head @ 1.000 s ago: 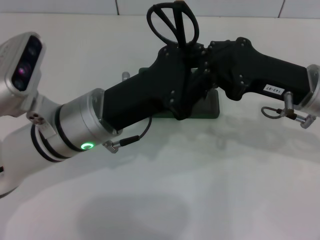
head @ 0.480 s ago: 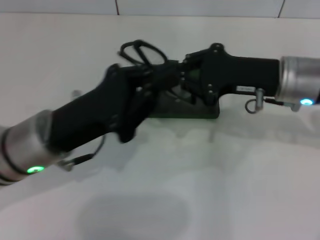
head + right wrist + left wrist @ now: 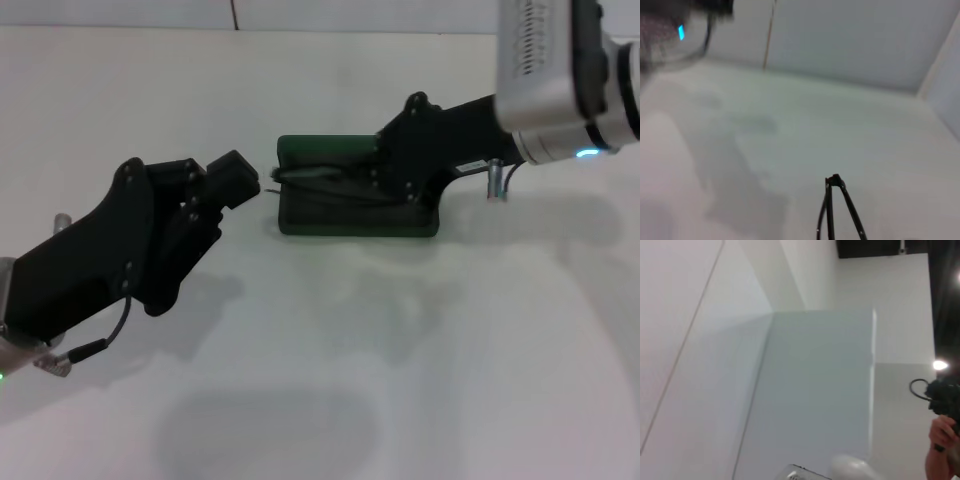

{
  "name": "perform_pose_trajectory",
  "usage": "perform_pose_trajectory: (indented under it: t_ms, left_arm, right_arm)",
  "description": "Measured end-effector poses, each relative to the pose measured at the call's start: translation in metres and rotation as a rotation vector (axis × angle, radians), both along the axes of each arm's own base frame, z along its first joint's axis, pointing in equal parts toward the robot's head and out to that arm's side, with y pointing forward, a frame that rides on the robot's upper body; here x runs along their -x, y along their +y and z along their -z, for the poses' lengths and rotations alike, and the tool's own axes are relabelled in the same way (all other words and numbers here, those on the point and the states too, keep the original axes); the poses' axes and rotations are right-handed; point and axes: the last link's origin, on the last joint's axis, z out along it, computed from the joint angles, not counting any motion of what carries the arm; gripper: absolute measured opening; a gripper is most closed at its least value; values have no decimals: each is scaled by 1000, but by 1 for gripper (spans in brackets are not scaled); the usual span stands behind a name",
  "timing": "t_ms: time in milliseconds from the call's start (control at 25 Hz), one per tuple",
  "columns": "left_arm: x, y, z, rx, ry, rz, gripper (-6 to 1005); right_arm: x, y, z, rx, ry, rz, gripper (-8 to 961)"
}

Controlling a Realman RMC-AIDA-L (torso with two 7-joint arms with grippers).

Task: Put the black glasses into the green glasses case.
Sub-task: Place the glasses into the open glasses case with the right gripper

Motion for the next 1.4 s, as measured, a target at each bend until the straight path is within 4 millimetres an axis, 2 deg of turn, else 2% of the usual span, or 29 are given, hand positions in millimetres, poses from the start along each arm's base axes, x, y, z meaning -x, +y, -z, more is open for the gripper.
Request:
perform_pose_trajectory:
  t_ms: [200, 560, 1400]
  left_arm:
    - [-2, 5, 1, -1, 2, -2, 36]
    - [-7, 10, 2, 0, 3, 16, 36]
    - [-8, 11, 6, 4, -1, 3, 36]
  right_arm:
    - [-1, 3, 10, -58, -128, -26, 80]
    - [-2, 4, 42, -125, -180, -94, 81]
    - [-19, 16, 57, -198, -208, -50, 85]
